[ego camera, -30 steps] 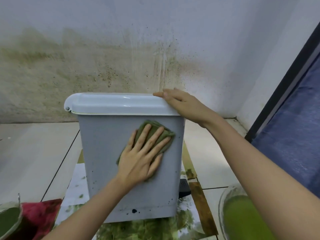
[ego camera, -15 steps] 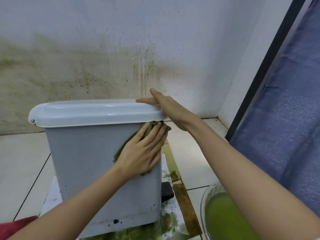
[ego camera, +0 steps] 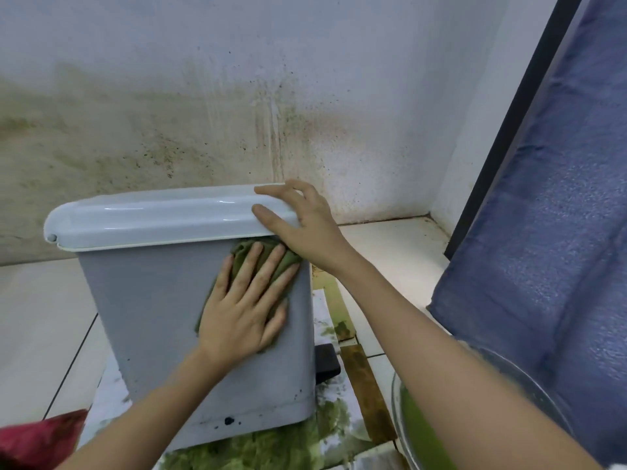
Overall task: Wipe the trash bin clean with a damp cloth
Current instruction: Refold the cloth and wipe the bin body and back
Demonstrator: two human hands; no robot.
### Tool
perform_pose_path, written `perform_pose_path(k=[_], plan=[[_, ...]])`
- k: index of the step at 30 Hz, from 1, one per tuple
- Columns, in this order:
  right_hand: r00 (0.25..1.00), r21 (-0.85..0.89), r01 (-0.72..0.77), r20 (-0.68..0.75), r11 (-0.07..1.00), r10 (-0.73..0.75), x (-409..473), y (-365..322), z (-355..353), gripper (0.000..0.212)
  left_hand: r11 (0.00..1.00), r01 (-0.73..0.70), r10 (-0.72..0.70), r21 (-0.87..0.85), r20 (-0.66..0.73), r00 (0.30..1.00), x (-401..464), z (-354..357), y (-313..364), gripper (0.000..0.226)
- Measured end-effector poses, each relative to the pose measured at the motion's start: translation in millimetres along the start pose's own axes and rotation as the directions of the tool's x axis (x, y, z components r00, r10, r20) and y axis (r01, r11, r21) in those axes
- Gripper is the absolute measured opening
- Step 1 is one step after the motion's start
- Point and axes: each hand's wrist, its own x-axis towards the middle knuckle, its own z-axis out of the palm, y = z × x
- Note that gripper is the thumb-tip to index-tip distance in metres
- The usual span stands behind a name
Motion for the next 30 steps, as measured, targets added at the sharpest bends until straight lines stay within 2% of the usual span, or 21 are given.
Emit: perform_pose_path(k=[1,3,4,6,7,8,10,12,14,15,16,17,18,20,21,22,23,24,26,28,30], plan=[[1.000,-0.014,-0.004,-0.022,1.000,0.003,-1.1,-1.0,2.8,0.036,1.000,0.005,-0.005,-0.017,0.026,1.000,-7.5,3.8,12.5,0.056],[0.998,-0.026,-0.018,-0.056,1.000,0.016,-2.8,-2.8,5.8,0.043,0.987,-0.149,0.156,-0.061,0.121,0.980,-35.7,13.5,34.4,0.057],[0.997,-0.018,-0.024,-0.068,1.000,0.022,-3.2,-3.3,7.0,0.045,0.952,-0.293,0.305,-0.090,0.174,0.936,-53.4,18.0,39.2,0.058],[0.997,-0.010,-0.028,-0.070,1.000,0.027,-4.7,-3.5,8.5,0.049,0.829,-0.549,0.557,-0.105,0.228,0.799,-78.6,23.8,32.0,0.060],[0.998,-0.015,-0.026,-0.065,1.000,0.025,-5.2,-3.8,9.1,0.052,0.786,-0.611,0.614,-0.092,0.226,0.756,-80.6,23.8,23.1,0.060],[0.998,-0.020,-0.029,-0.063,0.999,0.028,-5.4,-4.1,9.5,0.054,0.777,-0.625,0.626,-0.078,0.202,0.753,-77.3,22.7,13.6,0.059],[0.996,-0.015,-0.044,-0.073,0.999,0.042,-3.7,-5.9,10.1,0.058,0.862,-0.505,0.507,-0.052,0.139,0.851,-58.2,17.3,-4.7,0.058],[0.995,-0.022,-0.045,-0.086,0.999,0.043,-2.1,-7.3,11.1,0.060,0.966,-0.255,0.257,-0.031,0.066,0.964,-35.5,11.9,-10.9,0.057],[0.995,-0.042,-0.033,-0.093,0.999,0.029,-0.9,-6.6,12.4,0.061,0.997,-0.049,0.052,-0.057,0.042,0.998,-23.1,8.6,1.6,0.055],[0.996,-0.047,-0.028,-0.092,0.999,0.024,-0.7,-6.1,12.4,0.061,0.997,-0.002,0.007,-0.078,0.059,0.998,-26.4,10.2,13.5,0.055],[0.996,-0.046,-0.026,-0.089,0.999,0.021,-0.8,-5.1,12.0,0.061,0.995,-0.014,0.022,-0.095,0.091,0.996,-36.5,13.8,27.5,0.057],[0.996,-0.041,-0.022,-0.089,0.999,0.019,-0.9,-3.9,10.9,0.061,0.990,-0.095,0.108,-0.107,0.132,0.985,-53.4,19.0,40.0,0.061],[0.996,-0.032,-0.020,-0.091,0.999,0.017,-0.8,-2.6,10.1,0.061,0.962,-0.237,0.259,-0.137,0.176,0.950,-75.1,24.0,48.7,0.065],[0.996,-0.013,-0.013,-0.087,1.000,0.012,-1.2,-1.0,9.9,0.061,0.808,-0.566,0.590,-0.167,0.243,0.770,-116.9,30.2,45.9,0.072],[0.996,-0.009,-0.007,-0.086,1.000,0.007,-1.1,-0.4,10.4,0.061,0.735,-0.665,0.675,-0.134,0.245,0.696,-129.0,31.0,37.3,0.075],[0.996,-0.008,-0.003,-0.088,1.000,0.002,-0.8,0.2,10.8,0.060,0.711,-0.695,0.696,-0.105,0.246,0.675,-132.5,29.2,27.4,0.074],[0.996,-0.006,-0.001,-0.091,1.000,0.000,-0.1,0.6,11.2,0.060,0.744,-0.663,0.663,-0.085,0.223,0.715,-130.2,26.2,17.6,0.071],[0.996,0.000,-0.002,-0.094,1.000,0.002,0.8,0.8,11.7,0.060,0.817,-0.572,0.575,-0.074,0.180,0.798,-123.5,22.8,8.6,0.066],[0.994,0.016,-0.005,-0.105,1.000,0.007,4.2,1.2,12.3,0.059,0.964,-0.257,0.264,-0.076,0.108,0.959,-99.2,15.8,0.2,0.058],[0.994,0.025,-0.010,-0.112,1.000,0.013,6.3,2.3,14.1,0.058,0.997,0.018,-0.013,-0.081,0.066,0.998,-74.3,11.7,8.2,0.055],[0.994,0.025,-0.007,-0.113,1.000,0.010,6.9,3.2,16.6,0.059,0.993,0.085,-0.079,-0.078,0.071,0.994,-66.2,15.7,27.4,0.055]])
